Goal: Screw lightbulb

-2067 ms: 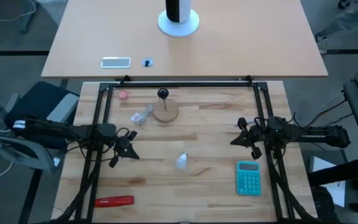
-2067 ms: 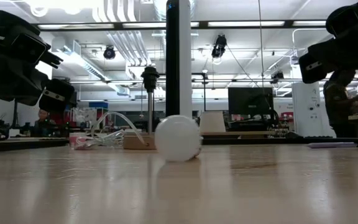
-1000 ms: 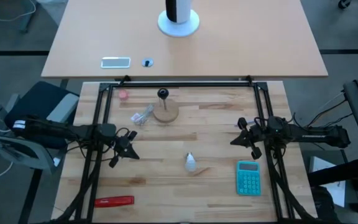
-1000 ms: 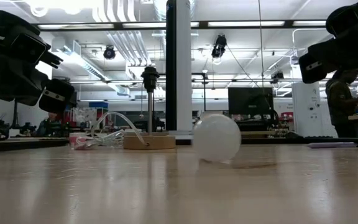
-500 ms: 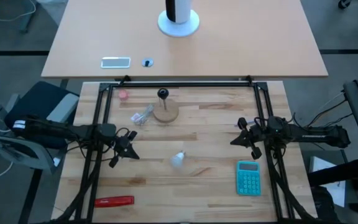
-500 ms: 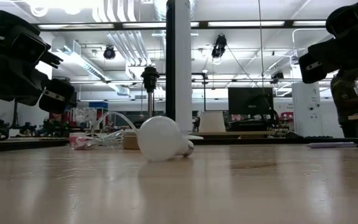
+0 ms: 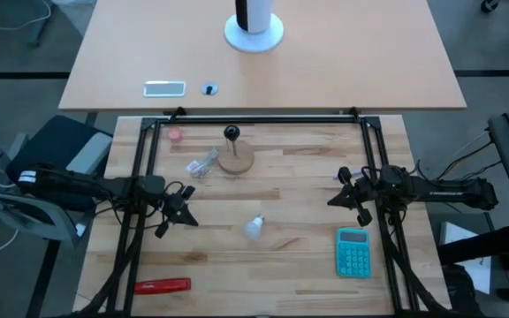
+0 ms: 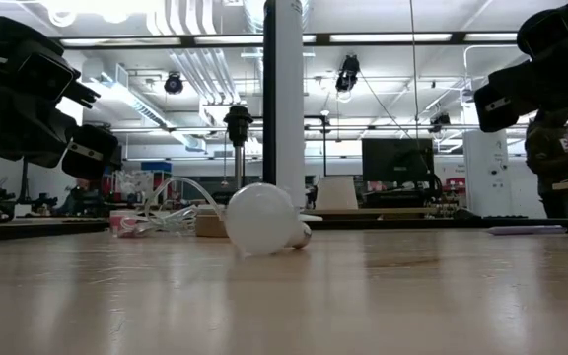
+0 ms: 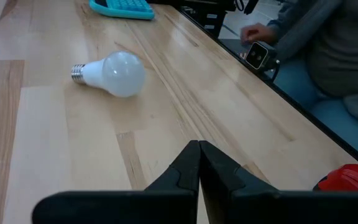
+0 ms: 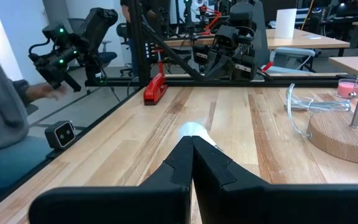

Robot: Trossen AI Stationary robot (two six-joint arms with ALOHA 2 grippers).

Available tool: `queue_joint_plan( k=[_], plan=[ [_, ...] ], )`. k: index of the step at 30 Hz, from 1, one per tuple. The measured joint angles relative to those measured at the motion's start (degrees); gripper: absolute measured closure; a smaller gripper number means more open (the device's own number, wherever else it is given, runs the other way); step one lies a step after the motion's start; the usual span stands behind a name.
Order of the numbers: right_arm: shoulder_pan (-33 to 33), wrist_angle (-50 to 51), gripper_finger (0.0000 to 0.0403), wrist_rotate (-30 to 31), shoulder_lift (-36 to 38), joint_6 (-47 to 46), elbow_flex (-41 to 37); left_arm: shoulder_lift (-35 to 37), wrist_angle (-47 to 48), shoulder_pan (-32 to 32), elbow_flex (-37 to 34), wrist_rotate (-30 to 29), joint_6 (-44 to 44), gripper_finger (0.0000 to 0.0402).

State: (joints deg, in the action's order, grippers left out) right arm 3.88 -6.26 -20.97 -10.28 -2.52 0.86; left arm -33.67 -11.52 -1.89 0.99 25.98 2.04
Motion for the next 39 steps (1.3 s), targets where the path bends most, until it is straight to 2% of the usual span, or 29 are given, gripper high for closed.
queue_joint_plan(
  k=[5,9,11,14,18,21,24,29,34,37,39],
  plan=[
    [0.0,0.0,0.0403,0.0,0.0,-0.1,0.0,0.0,0.0,0.0,0.0,0.0,0.0,0.0401],
    [0.0,0.0,0.0403,0.0,0.0,-3.8,0.0,0.0,-0.1,0.0,0.0,-0.2,-0.2,0.0401],
    [0.0,0.0,0.0403,0.0,0.0,-4.5,0.0,0.0,-1.8,0.1,0.0,-3.2,-0.9,0.0401],
    [0.0,0.0,0.0403,0.0,0.0,-4.8,0.0,0.0,-6.5,0.1,0.0,-5.5,2.1,0.0401],
    [0.0,0.0,0.0403,0.0,0.0,-3.1,0.0,0.0,-16.2,0.1,0.0,-5.5,16.2,0.0401],
    [0.0,0.0,0.0403,0.0,0.0,-3.2,0.0,-0.4,-24.9,0.1,0.0,-6.8,21.7,0.0401],
    [0.0,-0.6,0.0403,0.0,0.0,-2.6,0.0,-0.7,-33.9,0.1,0.0,-7.6,21.4,0.0401],
    [0.0,-1.3,0.0403,0.0,0.0,-1.5,0.0,-1.2,-44.7,0.1,0.0,-7.5,14.5,0.0401],
    [0.0,-3.4,0.0403,0.0,0.0,-1.4,0.0,-2.7,-47.1,0.1,0.0,-9.4,13.6,0.0401],
    [0.0,-6.3,0.0403,0.0,0.0,-1.6,0.0,-4.6,-49.1,0.0,0.1,-12.8,17.9,0.0401],
    [0.0,-8.3,0.0403,0.0,0.0,-2.8,0.0,-6.6,-49.5,0.0,1.2,-13.0,20.7,0.0401]
  ],
)
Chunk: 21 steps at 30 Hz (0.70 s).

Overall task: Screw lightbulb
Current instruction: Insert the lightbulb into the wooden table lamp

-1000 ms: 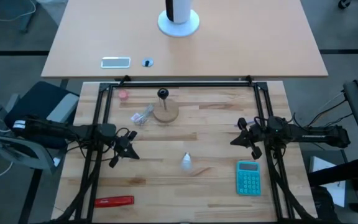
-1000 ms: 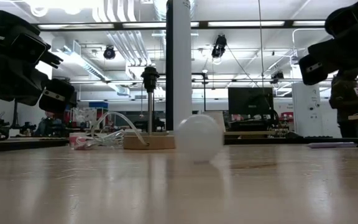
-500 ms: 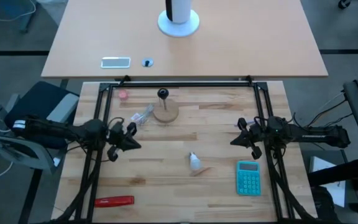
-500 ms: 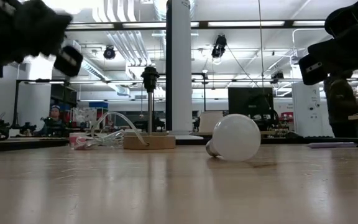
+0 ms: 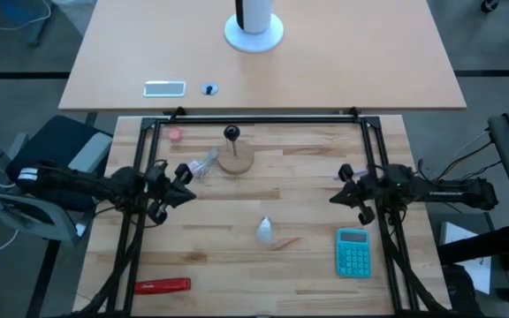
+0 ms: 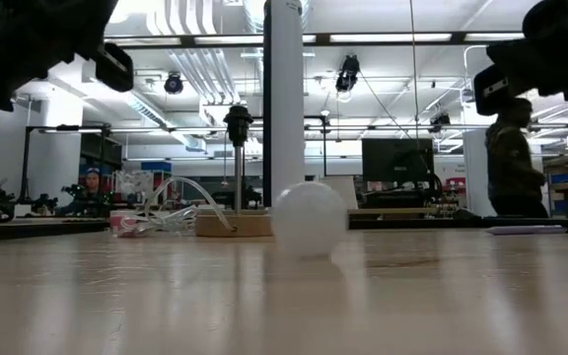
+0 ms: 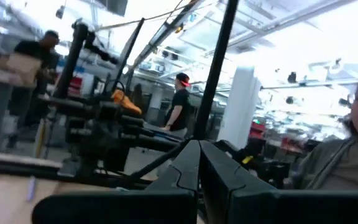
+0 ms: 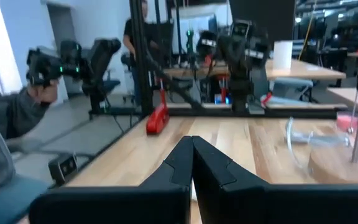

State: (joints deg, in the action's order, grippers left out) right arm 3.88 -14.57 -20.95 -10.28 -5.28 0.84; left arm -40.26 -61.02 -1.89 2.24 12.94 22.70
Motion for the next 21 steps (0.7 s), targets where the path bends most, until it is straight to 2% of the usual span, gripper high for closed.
queue_joint_plan(
  k=[9,13,15,21],
  plan=[
    [0.0,-5.1,0.0403,0.0,0.0,-0.8,0.0,-14.1,0.3,-1.0,11.7,0.4,0.3,0.0401],
    [0.0,-7.3,0.0403,0.0,0.0,-0.2,0.0,-21.5,1.4,-1.0,17.2,10.9,-5.4,0.0401],
    [0.0,-7.6,0.0403,0.1,0.0,0.0,0.0,-24.0,1.8,-1.0,19.6,13.5,-7.9,0.0401],
    [0.0,-7.1,0.0403,4.9,0.0,0.9,0.0,-29.4,6.6,-1.0,25.7,10.3,-9.5,0.0401]
  ],
)
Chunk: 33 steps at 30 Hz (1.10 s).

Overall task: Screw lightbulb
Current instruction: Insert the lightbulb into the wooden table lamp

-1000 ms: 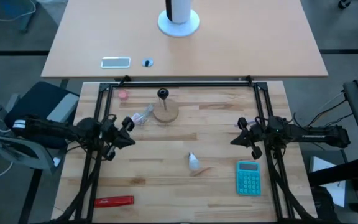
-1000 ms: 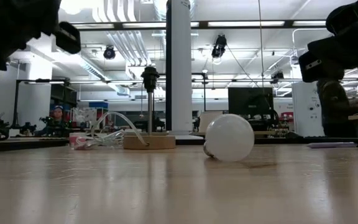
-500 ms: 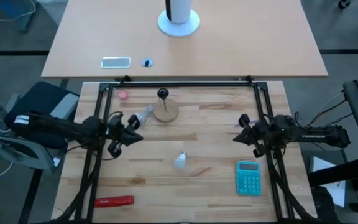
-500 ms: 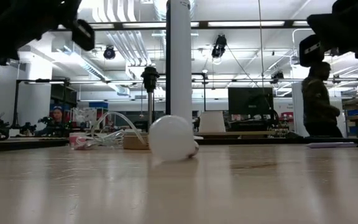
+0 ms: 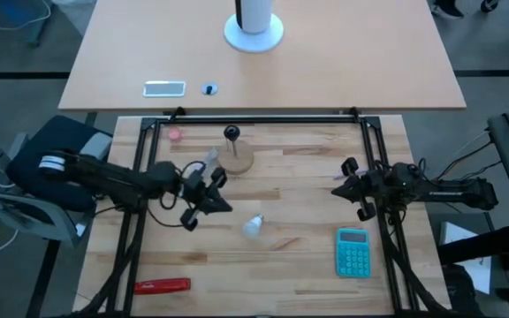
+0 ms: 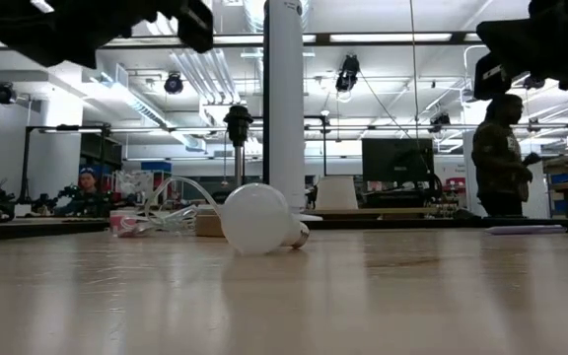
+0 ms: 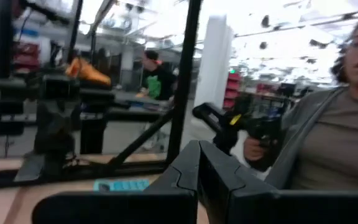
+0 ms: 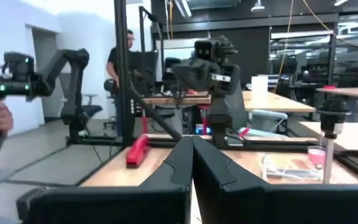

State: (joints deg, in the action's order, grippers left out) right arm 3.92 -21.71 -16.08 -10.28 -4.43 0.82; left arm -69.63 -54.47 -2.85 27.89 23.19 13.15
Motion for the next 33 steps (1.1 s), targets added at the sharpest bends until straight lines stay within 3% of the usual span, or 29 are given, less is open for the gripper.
queue_joint_plan(
  k=[12,19,24,33],
  plan=[
    [0.0,0.4,0.0403,3.1,0.0,-1.6,0.0,-8.5,6.0,0.0,7.4,1.4,1.7,0.0401],
    [0.0,0.5,0.0403,14.2,-2.0,-4.6,0.0,-11.4,6.2,0.4,9.6,1.3,6.9,0.0401],
    [0.0,0.7,0.0403,19.4,-5.9,-8.0,0.0,-13.8,6.1,0.4,11.4,1.3,7.3,0.0401],
    [0.4,0.9,0.0403,20.7,-18.9,-19.0,0.0,-20.5,6.1,0.4,18.1,1.2,7.3,0.0401]
  ],
)
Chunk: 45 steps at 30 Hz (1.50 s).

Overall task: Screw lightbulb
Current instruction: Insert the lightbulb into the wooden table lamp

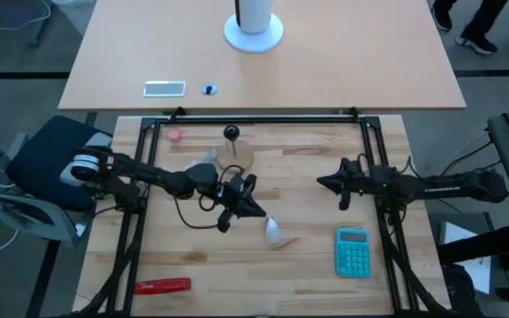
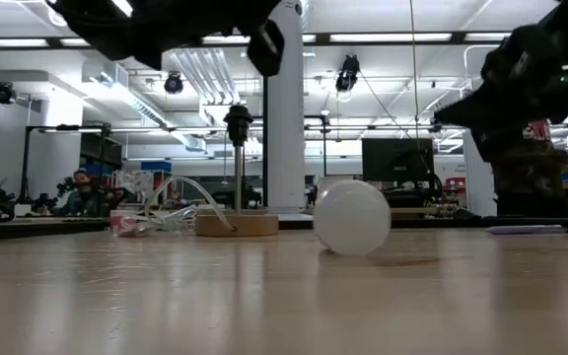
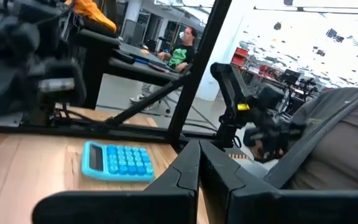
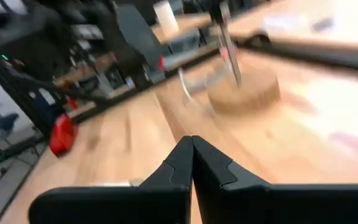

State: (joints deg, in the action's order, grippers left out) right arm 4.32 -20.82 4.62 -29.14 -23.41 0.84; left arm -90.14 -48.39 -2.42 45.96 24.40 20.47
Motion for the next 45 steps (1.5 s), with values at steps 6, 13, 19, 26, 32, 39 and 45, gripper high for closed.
queue_joint_plan(
  k=[6,13,19,26,32,39,45],
  plan=[
    [0.0,2.8,0.0403,-3.1,-10.4,-2.1,4.7,-5.0,5.1,0.0,7.1,3.1,-2.4,0.0402],
    [-0.6,6.5,0.0403,-9.5,-22.5,3.8,15.0,-7.2,19.9,0.0,12.2,3.2,-2.5,0.0401],
    [-1.2,10.8,0.0403,-9.5,-34.3,10.1,22.9,-6.2,30.3,-0.2,12.4,0.3,0.7,0.0401],
    [-1.7,10.8,0.0403,-9.5,-46.8,17.2,29.6,-3.3,43.8,-0.8,11.3,-4.6,7.4,0.0401],
    [-2.7,10.9,0.0403,-9.7,-55.1,23.6,35.6,-1.3,58.8,-4.5,10.9,-17.4,9.9,0.0401],
    [-3.0,23.3,0.0403,-13.0,-60.1,26.9,42.0,-2.6,59.9,-10.6,10.9,-20.9,10.7,0.0401],
    [-3.9,30.8,0.0403,-13.8,-60.4,25.5,42.0,-5.1,57.4,-13.8,10.9,-31.9,10.1,0.0401]
  ],
)
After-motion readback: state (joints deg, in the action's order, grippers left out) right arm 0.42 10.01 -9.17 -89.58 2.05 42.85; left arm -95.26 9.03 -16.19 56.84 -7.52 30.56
